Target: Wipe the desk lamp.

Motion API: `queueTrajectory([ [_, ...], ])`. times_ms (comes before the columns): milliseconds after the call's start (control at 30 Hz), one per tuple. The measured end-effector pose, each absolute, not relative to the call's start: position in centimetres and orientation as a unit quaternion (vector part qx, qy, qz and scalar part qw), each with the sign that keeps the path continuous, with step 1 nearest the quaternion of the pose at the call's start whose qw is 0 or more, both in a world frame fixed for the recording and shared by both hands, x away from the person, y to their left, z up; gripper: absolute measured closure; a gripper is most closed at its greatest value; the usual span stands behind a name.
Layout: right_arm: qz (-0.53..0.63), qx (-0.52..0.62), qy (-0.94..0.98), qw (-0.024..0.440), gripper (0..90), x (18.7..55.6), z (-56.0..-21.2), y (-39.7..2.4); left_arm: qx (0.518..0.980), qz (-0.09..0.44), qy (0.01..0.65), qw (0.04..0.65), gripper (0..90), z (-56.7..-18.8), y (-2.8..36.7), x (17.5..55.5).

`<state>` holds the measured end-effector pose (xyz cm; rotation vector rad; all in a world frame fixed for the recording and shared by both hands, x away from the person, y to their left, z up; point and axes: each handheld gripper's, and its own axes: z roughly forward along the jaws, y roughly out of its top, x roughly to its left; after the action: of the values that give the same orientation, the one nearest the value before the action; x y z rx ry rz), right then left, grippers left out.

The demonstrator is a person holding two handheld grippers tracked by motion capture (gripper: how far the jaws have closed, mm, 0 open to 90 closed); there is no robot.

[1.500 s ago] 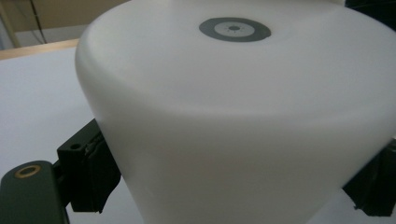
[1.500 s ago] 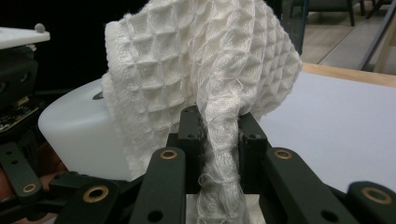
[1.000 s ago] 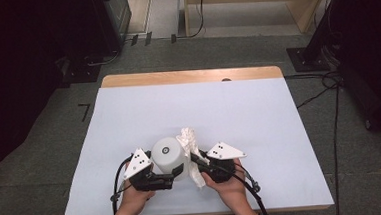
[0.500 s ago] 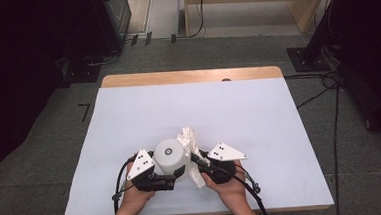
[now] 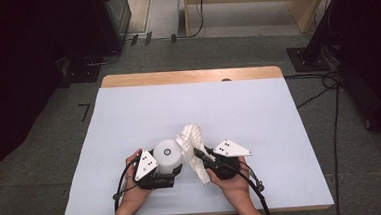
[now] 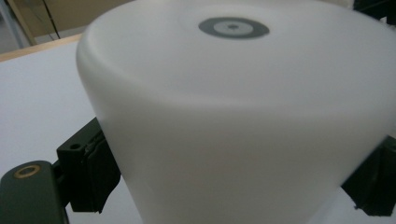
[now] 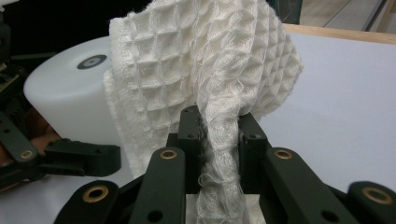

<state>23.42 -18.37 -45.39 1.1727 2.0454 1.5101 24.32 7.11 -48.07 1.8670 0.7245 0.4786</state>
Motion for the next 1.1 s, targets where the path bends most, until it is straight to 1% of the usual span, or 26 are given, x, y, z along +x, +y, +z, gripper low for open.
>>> queueTrajectory([
  [100,0.531,0.412,0.721,0.171,76.4,23.5,-45.5,-18.4,0.774,0.194,0.313,0.514,8.3,-47.9,7.3,24.4],
  [167,0.530,0.412,0.721,0.172,76.4,23.5,-45.6,-18.4,0.761,0.186,0.334,0.524,7.5,-47.7,7.5,24.3],
  [233,0.530,0.414,0.720,0.172,76.3,23.6,-45.6,-18.5,0.749,0.180,0.347,0.535,1.9,-47.3,7.6,24.1],
  [267,0.530,0.413,0.720,0.174,76.3,23.6,-45.6,-18.6,0.746,0.182,0.351,0.536,1.3,-47.2,7.5,23.9],
  [367,0.532,0.416,0.718,0.172,76.4,23.7,-45.5,-18.8,0.737,0.206,0.370,0.527,0.6,-47.1,6.4,23.2],
  [500,0.532,0.420,0.715,0.174,76.3,23.8,-45.5,-19.1,0.718,0.236,0.439,0.486,0.3,-47.6,4.6,22.6],
  [600,0.532,0.419,0.715,0.174,76.3,23.7,-45.5,-19.0,0.713,0.264,0.462,0.457,0.4,-48.0,3.5,22.4],
  [633,0.532,0.418,0.716,0.173,76.3,23.7,-45.5,-18.9,0.707,0.274,0.468,0.454,2.9,-48.0,3.5,22.3],
  [667,0.531,0.418,0.717,0.171,76.3,23.7,-45.5,-18.8,0.707,0.278,0.466,0.454,7.4,-47.9,3.6,22.2],
  [733,0.530,0.418,0.718,0.171,76.3,23.6,-45.6,-18.7,0.710,0.270,0.461,0.459,8.0,-47.9,3.9,22.3],
  [833,0.532,0.417,0.717,0.170,76.3,23.6,-45.5,-18.6,0.720,0.244,0.443,0.476,8.3,-47.7,4.7,22.7],
  [933,0.538,0.413,0.713,0.177,76.3,23.5,-45.0,-18.8,0.743,0.212,0.394,0.498,8.4,-47.1,5.4,23.0],
  [1000,0.545,0.411,0.708,0.181,76.4,23.3,-44.4,-19.0,0.756,0.178,0.351,0.523,8.4,-46.5,6.0,23.0],
  [1100,0.560,0.396,0.702,0.188,76.3,22.7,-43.4,-18.9,0.764,0.155,0.313,0.542,8.4,-45.8,6.2,22.8],
])
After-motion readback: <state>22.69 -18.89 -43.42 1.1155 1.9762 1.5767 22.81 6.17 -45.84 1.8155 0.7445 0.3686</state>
